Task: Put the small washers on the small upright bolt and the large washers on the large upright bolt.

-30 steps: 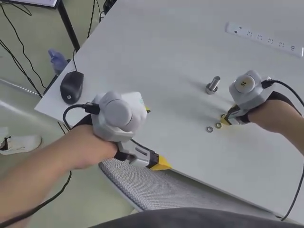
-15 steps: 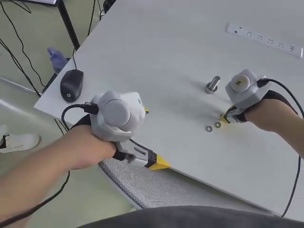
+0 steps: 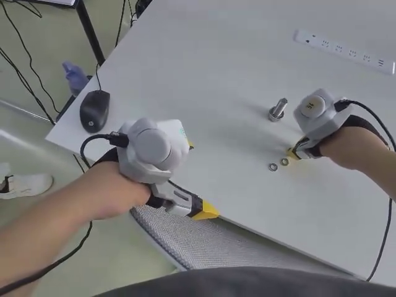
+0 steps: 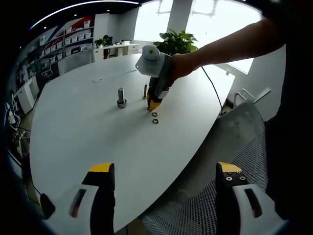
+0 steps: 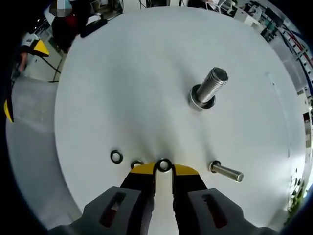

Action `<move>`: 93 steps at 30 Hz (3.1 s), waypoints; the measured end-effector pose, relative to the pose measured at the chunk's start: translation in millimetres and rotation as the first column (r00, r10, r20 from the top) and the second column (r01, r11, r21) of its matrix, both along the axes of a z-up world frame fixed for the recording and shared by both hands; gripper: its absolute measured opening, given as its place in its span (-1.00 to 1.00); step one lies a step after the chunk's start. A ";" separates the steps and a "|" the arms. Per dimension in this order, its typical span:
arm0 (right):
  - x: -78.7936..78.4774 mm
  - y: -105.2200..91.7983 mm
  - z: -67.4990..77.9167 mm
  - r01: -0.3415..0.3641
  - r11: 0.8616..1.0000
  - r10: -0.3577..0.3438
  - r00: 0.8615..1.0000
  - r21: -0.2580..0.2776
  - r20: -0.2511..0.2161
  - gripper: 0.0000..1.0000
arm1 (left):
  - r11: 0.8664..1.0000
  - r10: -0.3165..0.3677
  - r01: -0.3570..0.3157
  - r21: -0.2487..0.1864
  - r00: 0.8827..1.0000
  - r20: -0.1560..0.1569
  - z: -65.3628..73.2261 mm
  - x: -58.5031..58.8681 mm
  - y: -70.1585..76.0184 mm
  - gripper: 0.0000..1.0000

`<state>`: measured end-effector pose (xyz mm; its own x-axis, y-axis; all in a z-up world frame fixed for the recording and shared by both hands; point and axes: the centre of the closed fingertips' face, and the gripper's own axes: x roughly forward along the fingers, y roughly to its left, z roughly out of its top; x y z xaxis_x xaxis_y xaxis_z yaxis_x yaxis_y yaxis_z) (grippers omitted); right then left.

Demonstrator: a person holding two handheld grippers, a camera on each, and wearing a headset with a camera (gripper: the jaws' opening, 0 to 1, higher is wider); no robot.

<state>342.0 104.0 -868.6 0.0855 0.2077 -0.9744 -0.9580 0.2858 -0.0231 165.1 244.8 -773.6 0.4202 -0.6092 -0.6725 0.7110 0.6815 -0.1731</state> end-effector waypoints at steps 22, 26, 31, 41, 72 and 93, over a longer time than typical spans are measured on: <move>-1.1 -32.9 19.7 0.069 0.997 -0.070 0.998 0.031 0.008 -0.75 | 1.000 -0.022 0.022 0.016 1.000 0.018 4.4 14.9 -2.9 0.69; 1.2 -44.6 22.2 0.089 0.996 -0.089 0.996 0.022 0.011 -0.75 | 0.999 -0.029 0.029 0.017 0.999 0.020 6.3 16.5 -3.1 0.68; 7.5 -57.3 26.1 0.105 0.994 -0.105 0.994 0.011 0.019 -0.75 | 0.999 -0.027 0.027 0.018 0.999 0.024 7.6 21.2 -1.9 0.67; 27.1 -53.2 41.7 0.101 0.995 -0.102 0.994 0.019 0.048 -0.75 | 0.999 -0.028 0.028 0.021 0.999 0.018 5.3 24.1 -1.2 0.66; 62.9 -28.0 58.3 0.058 0.997 -0.062 0.994 0.046 0.087 -0.74 | 1.000 -0.012 0.012 0.019 1.000 -0.002 0.7 26.4 3.4 0.59; 61.6 -25.7 46.2 0.057 0.998 -0.059 0.996 0.032 0.070 -0.74 | 1.000 -0.007 0.007 0.017 1.000 -0.025 -6.4 23.9 6.0 0.57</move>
<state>403.5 78.3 -822.5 0.1664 0.2297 -0.9589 -0.9362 0.3421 -0.0805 189.0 250.8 -780.0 0.3988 -0.6007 -0.6929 0.7113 0.6795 -0.1797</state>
